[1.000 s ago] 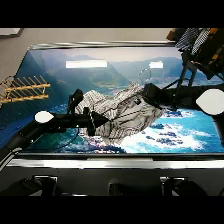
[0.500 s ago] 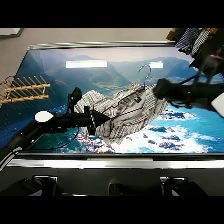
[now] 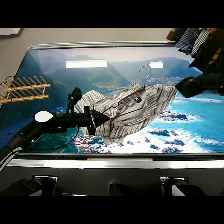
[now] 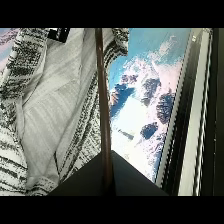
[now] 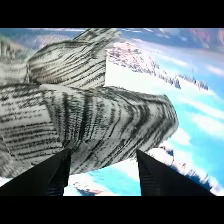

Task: Fold the clothes and pants, and hang the long-sleeved shirts on hangers.

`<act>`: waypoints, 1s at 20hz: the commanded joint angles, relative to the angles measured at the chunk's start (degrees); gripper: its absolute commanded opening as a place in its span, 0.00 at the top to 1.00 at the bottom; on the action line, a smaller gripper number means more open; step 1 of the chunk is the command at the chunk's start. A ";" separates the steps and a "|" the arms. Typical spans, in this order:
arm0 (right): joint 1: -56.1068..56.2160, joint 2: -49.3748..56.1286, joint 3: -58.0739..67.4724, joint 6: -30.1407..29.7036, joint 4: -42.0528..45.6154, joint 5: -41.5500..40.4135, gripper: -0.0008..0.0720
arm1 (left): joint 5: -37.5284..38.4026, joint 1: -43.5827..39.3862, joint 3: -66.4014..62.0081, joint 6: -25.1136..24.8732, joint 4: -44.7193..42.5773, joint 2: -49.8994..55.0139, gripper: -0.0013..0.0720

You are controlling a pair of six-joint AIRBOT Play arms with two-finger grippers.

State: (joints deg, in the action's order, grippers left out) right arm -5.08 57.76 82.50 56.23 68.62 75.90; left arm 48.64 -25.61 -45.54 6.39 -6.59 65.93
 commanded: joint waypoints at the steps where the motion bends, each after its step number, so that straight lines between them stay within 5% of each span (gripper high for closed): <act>1: 3.76 4.31 0.26 -36.50 -3.85 0.76 0.30 | -0.07 0.04 -0.07 0.00 -0.04 0.02 0.96; 12: 10.69 10.60 0.26 -38.99 -1.29 -8.37 0.25 | -0.02 0.04 -0.07 0.00 -0.07 0.02 0.96; 20: 10.69 15.74 0.26 -39.10 -3.26 -5.62 0.25 | 2.38 0.04 -0.04 0.07 -1.55 0.02 0.96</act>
State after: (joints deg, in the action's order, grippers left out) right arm 5.56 71.85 82.72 17.37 66.52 68.62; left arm 50.04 -25.61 -45.54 6.44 -7.49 65.93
